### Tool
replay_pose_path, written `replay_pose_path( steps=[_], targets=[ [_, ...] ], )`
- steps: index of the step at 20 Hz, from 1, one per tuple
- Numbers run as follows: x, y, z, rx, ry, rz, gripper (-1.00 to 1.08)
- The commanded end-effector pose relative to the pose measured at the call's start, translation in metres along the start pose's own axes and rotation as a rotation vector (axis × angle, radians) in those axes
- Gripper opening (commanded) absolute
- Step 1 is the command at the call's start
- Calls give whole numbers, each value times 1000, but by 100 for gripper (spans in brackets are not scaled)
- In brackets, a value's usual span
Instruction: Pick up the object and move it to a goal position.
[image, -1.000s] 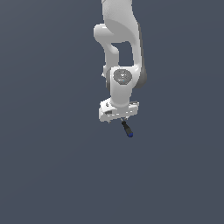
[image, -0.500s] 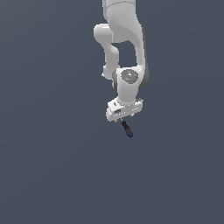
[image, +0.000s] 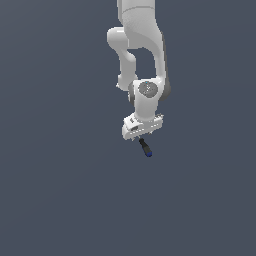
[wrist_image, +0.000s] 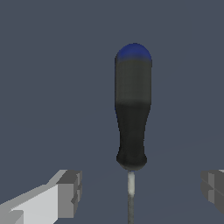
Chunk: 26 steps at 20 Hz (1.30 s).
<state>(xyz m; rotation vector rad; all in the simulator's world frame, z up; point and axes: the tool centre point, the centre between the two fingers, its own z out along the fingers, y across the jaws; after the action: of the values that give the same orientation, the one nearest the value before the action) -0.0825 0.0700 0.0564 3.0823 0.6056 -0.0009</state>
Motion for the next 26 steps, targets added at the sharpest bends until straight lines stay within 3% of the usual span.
replay_pose_path(
  steps=[1, 12, 13, 26],
  targets=[
    [-1, -1, 9, 0, 0, -1, 100],
    [-1, -1, 41, 0, 0, -3, 100],
    [-1, -1, 41, 0, 0, -3, -100],
    [-2, 2, 41, 0, 0, -3, -100]
  ],
)
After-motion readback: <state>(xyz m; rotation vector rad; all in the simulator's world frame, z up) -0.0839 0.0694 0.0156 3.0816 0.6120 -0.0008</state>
